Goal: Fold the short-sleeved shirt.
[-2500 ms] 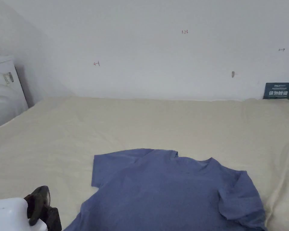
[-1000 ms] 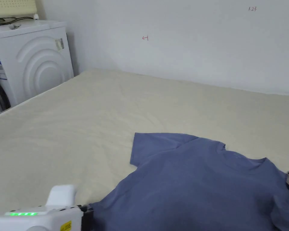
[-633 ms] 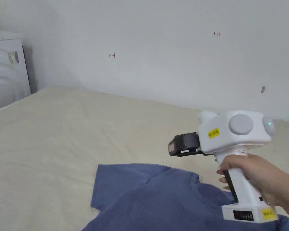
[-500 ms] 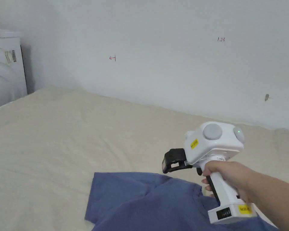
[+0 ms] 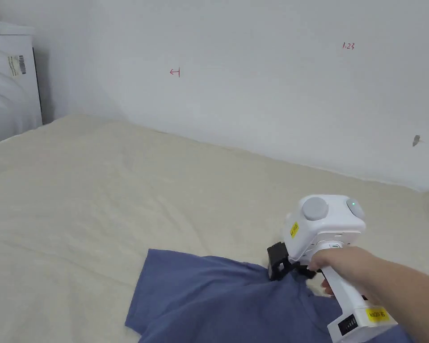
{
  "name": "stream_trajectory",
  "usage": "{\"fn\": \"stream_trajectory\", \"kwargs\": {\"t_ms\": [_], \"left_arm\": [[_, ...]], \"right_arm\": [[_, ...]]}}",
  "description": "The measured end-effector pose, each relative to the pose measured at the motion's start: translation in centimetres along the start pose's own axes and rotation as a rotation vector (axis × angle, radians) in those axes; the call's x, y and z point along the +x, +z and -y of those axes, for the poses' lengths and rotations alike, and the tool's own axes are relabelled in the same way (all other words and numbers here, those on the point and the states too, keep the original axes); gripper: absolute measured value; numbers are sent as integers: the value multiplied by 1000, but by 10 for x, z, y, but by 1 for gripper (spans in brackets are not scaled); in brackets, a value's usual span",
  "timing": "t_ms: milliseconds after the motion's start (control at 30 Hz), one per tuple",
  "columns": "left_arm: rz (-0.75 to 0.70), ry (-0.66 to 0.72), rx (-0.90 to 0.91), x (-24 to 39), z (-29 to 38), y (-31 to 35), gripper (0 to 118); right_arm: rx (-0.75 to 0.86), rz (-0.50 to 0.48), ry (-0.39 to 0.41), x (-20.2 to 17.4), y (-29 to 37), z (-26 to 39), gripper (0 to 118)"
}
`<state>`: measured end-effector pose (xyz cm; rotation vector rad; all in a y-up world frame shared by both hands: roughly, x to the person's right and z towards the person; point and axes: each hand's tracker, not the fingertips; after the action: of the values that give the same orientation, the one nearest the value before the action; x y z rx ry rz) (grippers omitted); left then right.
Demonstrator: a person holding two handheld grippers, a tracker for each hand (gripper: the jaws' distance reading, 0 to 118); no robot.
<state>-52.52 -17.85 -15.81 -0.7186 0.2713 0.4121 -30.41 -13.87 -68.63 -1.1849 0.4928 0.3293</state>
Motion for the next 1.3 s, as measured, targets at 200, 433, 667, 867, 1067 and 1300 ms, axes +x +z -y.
{"fn": "stream_trajectory", "kwargs": {"t_ms": [200,433,667,867,1067,1300], "left_arm": [[19,72,3,0,-3,9,2],[44,97,84,7,-24,44,2],[96,0,204,36,-106,83,2],[78,-145,351,91,-216,107,2],[133,-164,454,161,-313,128,2],[75,-207,502,244,-406,120,2]], "right_arm": [[46,-21,194,-33,51,40,4],[200,-310,-65,14,153,86,4],[371,-361,-183,87,276,149,4],[558,-259,-232,129,388,200,4],[683,-199,-342,160,471,212,4],[852,-157,-483,203,519,165,4]]}}
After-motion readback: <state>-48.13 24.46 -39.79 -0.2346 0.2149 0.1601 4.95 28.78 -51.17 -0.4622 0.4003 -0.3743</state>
